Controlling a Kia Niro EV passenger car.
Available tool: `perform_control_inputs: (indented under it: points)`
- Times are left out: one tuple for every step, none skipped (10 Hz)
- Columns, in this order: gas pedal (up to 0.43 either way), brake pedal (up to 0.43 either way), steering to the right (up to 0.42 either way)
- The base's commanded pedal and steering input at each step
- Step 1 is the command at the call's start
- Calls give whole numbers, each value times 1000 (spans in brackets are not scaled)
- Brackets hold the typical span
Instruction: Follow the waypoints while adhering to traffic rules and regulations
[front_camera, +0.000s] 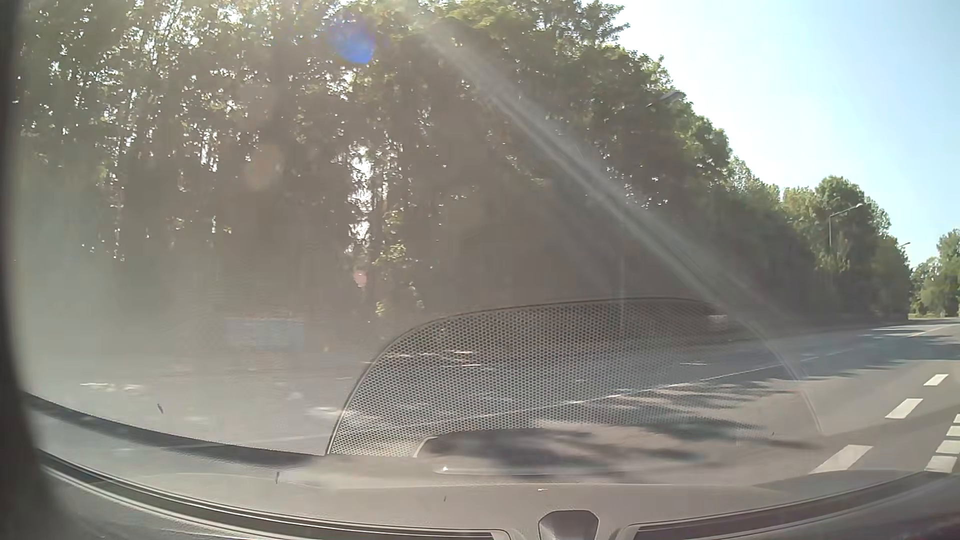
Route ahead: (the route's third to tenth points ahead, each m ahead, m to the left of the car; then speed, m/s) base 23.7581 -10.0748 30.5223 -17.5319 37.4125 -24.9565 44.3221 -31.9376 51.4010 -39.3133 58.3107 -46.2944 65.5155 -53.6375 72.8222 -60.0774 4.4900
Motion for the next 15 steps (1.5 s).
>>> perform_control_inputs:
  points:
    - [248, 6, 323]
    - [248, 6, 323]
    - [260, 6, 322]
    - [260, 6, 319]
    - [260, 6, 318]
    - [260, 6, 318]
    - [260, 6, 317]
    - [260, 6, 315]
    - [268, 6, 312]
    - [268, 6, 305]
    - [268, 6, 298]
    - [268, 6, 290]
    - [268, 6, 286]
    - [268, 6, 282]
    - [268, 6, 277]
